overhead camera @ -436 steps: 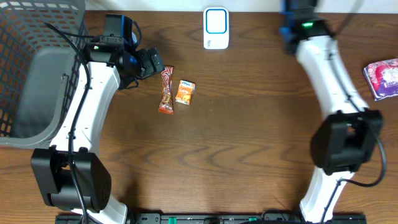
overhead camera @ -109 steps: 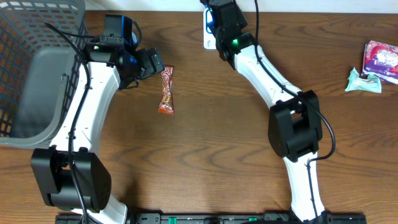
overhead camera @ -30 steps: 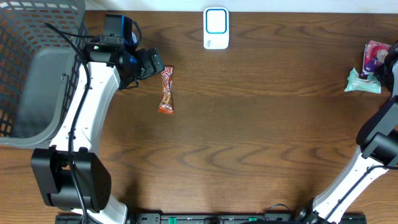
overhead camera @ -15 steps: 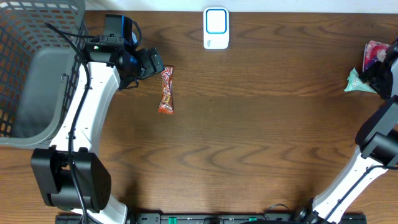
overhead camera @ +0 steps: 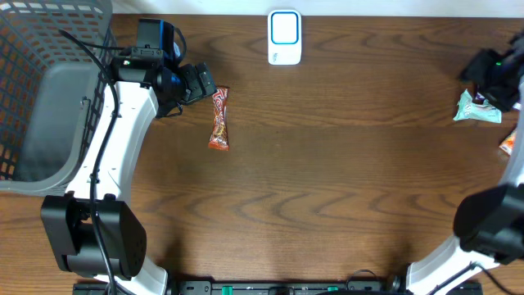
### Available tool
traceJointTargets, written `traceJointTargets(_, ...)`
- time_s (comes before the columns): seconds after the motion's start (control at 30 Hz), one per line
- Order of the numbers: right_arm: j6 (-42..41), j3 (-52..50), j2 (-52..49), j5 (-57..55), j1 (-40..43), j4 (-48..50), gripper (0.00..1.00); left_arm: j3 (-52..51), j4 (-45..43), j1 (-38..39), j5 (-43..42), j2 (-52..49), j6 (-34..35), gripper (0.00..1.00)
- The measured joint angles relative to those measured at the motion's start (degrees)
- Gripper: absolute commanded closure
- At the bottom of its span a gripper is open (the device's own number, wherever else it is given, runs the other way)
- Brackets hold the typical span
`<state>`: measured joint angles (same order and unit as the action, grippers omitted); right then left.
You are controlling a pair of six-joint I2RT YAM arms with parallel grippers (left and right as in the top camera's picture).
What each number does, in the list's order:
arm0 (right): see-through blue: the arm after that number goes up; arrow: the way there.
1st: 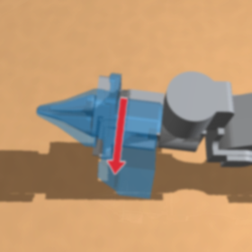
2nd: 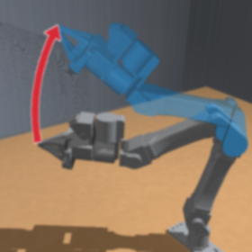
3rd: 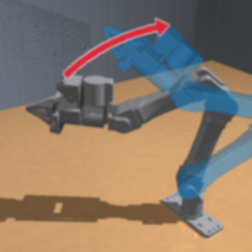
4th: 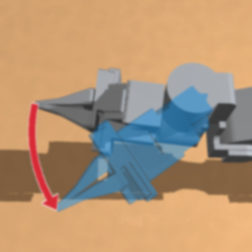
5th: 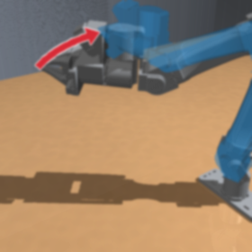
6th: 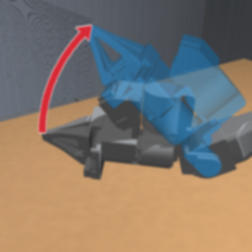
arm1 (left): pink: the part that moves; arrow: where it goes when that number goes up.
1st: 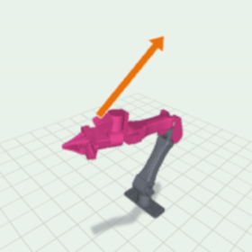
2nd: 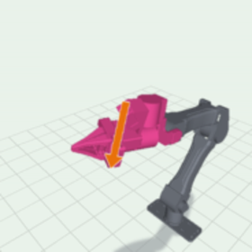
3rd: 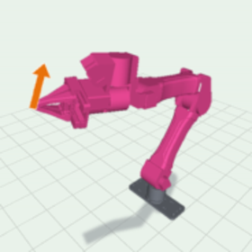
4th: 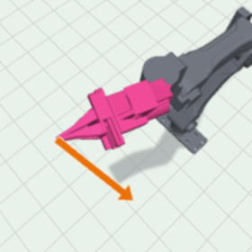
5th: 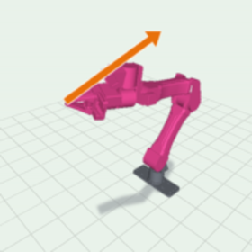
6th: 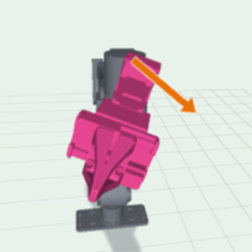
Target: Scan the item barcode
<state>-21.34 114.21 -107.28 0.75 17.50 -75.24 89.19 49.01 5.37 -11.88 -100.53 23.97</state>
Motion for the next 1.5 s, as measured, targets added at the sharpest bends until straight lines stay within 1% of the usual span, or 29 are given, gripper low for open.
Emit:
traceJointTargets(0.03,0.24,0.02,0.98,0.13,-1.81,-1.09,0.26,0.0,0.0,0.0,0.0,0.0,0.0,0.02)
traceJointTargets(0.07,0.55,0.02,1.64,0.26,-3.56,-2.14,0.21,0.0,0.0,0.0,0.0,0.0,0.0,0.02)
traceJointTargets(0.13,0.63,0.04,2.12,0.39,-6.29,-3.72,0.01,0.0,0.0,0.0,0.0,0.0,0.0,0.02)
traceJointTargets(0.27,1.29,0.02,2.01,0.66,-12.13,-5.57,0.01,0.0,0.0,0.0,0.0,0.0,0.0,0.02)
traceJointTargets(0.43,1.27,0.02,1.99,1.03,-17.86,-4.98,0.01,0.0,0.0,0.0,0.0,0.0,0.0,0.02)
traceJointTargets(0.63,1.25,0.02,1.92,0.7,-21.77,2.08,0.01,0.0,0.0,0.0,0.0,0.0,0.0,0.02)
traceJointTargets(0.77,0.44,0.02,1.62,-1.77,-21.79,4.33,0.01,0.0,0.0,0.0,0.0,0.0,0.0,0.02)
traceJointTargets(1.0,-3.48,0.02,-1.07,-7.93,-18.6,3.02,0.01,0.0,0.0,0.0,0.0,0.0,0.0,0.02)
traceJointTargets(1.2,-4.28,-0.02,-4.04,-9.49,-16.55,2.14,0.01,0.0,0.0,0.0,0.0,0.0,0.0,0.03)
traceJointTargets(1.5,-4.37,-0.02,-4.11,-9.62,-16.55,2.12,0.01,0.0,0.0,0.0,0.0,0.0,0.0,0.02)
